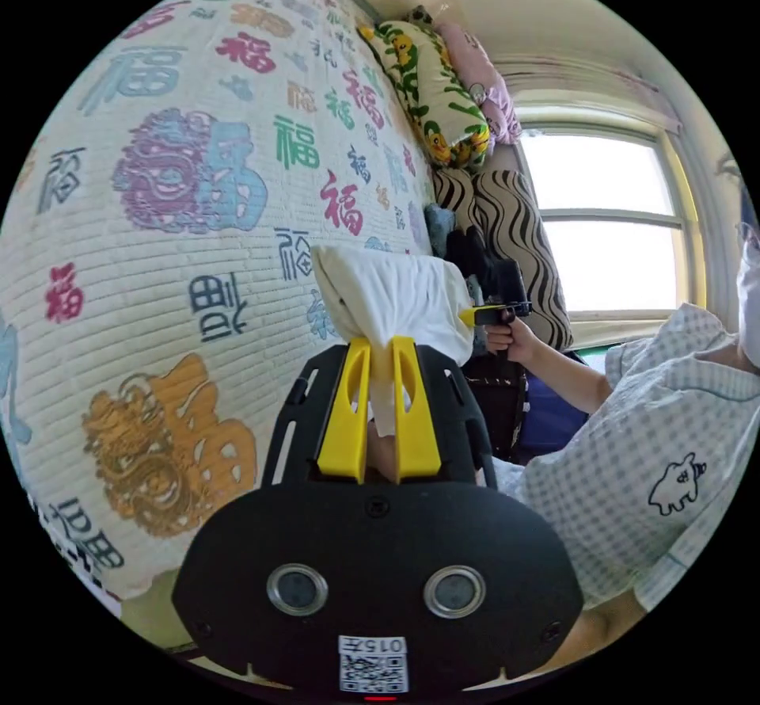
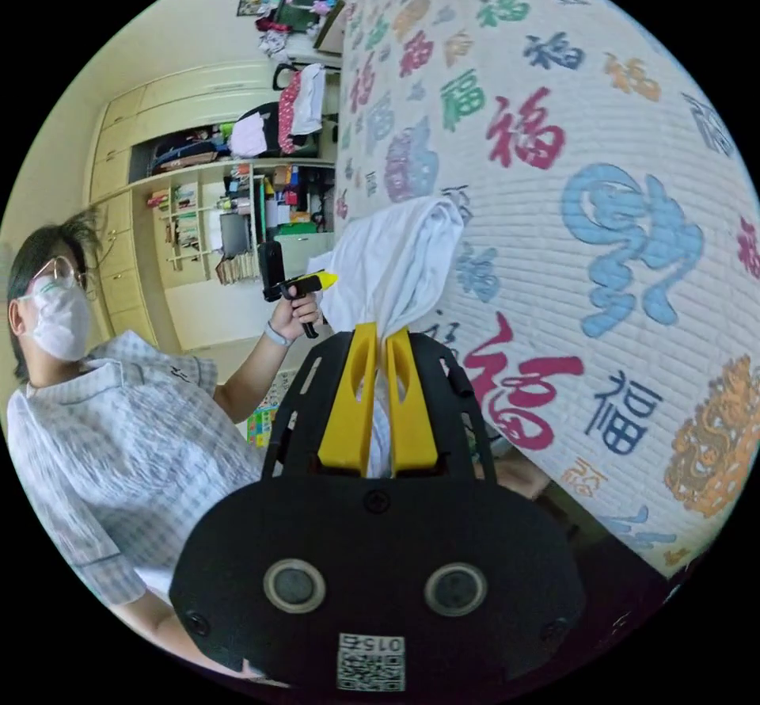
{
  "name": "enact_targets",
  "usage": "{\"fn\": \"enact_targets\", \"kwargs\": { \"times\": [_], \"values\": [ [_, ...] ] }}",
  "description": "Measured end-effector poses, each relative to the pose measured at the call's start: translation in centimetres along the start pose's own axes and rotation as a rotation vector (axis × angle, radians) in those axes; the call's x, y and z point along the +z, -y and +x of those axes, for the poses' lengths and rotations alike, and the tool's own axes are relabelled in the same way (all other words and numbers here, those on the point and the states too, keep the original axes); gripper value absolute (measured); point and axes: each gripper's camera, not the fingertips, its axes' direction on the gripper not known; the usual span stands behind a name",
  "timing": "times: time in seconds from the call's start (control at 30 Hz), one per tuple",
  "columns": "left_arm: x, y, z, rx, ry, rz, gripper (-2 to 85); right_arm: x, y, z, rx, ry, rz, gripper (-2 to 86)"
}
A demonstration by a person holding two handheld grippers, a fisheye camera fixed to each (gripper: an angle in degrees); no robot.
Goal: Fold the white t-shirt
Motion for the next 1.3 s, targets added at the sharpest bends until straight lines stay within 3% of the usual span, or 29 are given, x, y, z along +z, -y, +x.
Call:
{"fn": "enact_targets", "kwargs": {
  "times": [0.13,0.27,0.4,0.57,0.73,1.1,1.3],
  "values": [
    [-15.9,-7.8,1.8,-0.071,0.149,0.161,4.9,10.7,5.8,-8.9,-0.200,0.119,-0.113,0.4],
    [-30.0,-15.2,1.2,-0.194,0.337,0.254,4.8,24.3,10.9,-15.1,-0.247,0.232,-0.195,0.4],
    [-38.9,-19.8,-1.2,-0.313,0.452,0.277,4.8,34.8,13.7,-18.7,-0.236,0.193,-0.267,0.3],
    [-43.6,-23.8,-6.1,-0.438,0.552,0.149,4.8,44.8,13.2,-20.5,-0.189,-0.009,-0.359,0.5],
    [-43.2,-26.1,-7.4,-0.463,0.571,0.165,5.0,45.7,10.8,-19.6,-0.127,0.003,-0.315,0.9],
    [-43.8,-31.5,1.3,-0.486,0.696,0.234,7.2,43.9,1.4,-19.2,-0.255,0.114,-0.251,4.1],
    [-42.9,-34.8,9.4,-0.367,0.966,0.287,6.4,37.4,-9.9,-17.8,-0.449,0.023,-0.049,4.5]
  ]
}}
